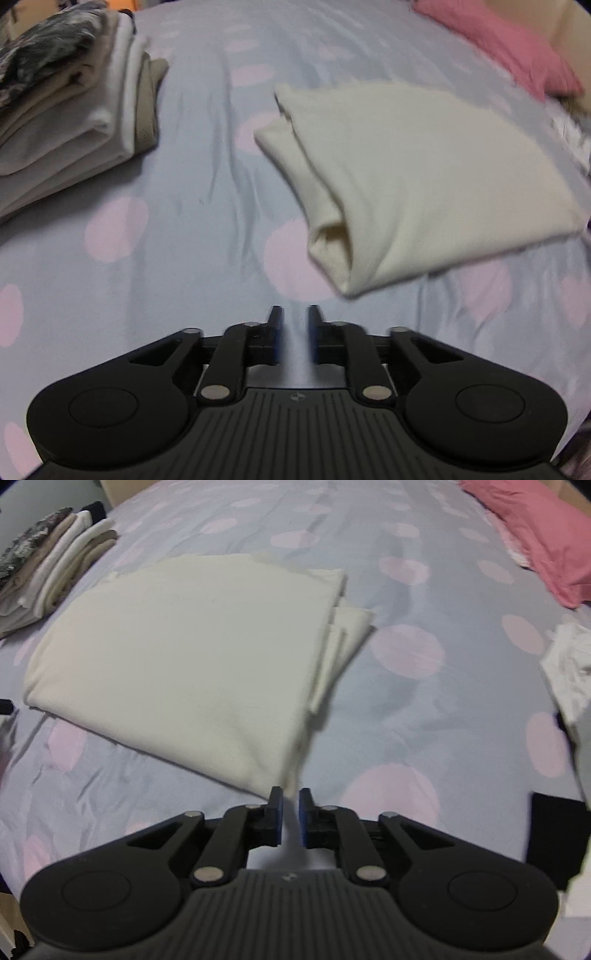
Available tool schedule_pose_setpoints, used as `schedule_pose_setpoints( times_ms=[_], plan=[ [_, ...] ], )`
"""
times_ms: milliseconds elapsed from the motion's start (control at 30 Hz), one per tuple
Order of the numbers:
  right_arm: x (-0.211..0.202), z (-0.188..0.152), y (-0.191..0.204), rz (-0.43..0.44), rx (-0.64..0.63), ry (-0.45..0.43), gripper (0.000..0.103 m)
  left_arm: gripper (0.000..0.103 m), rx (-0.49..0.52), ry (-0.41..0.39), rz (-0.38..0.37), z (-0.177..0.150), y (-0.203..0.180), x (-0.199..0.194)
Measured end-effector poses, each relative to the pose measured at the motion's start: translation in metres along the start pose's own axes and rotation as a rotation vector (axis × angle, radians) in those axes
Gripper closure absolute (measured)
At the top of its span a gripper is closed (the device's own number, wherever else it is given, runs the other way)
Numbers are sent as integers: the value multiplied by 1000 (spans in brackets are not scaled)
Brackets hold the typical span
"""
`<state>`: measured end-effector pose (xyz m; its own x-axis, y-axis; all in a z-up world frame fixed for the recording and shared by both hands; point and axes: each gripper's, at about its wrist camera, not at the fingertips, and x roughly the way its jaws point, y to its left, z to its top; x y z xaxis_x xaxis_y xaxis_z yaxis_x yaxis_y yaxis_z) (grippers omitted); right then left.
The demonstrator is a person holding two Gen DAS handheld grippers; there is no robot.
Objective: Fold clothes
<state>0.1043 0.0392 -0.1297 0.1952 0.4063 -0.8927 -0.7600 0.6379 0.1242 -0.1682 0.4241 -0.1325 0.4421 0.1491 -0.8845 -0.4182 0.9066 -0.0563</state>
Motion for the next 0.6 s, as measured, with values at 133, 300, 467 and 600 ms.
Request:
schedule_pose_setpoints(
  times_ms=[133, 300, 467, 600],
  plan=[
    [-6, 4, -11, 62, 135, -66, 53, 46, -105, -118, -67, 9, -4, -13],
    [-13, 8, -24, 140, 304, -148, 43, 41, -255, -174, -140, 21, -1, 2],
    [15, 13, -42, 204, 484, -134, 43, 41, -294, -112, -104, 19, 6, 33],
    [37, 14, -46, 197, 497, -91, 44, 42, -296, -81, -115, 14, 9, 50]
  ],
)
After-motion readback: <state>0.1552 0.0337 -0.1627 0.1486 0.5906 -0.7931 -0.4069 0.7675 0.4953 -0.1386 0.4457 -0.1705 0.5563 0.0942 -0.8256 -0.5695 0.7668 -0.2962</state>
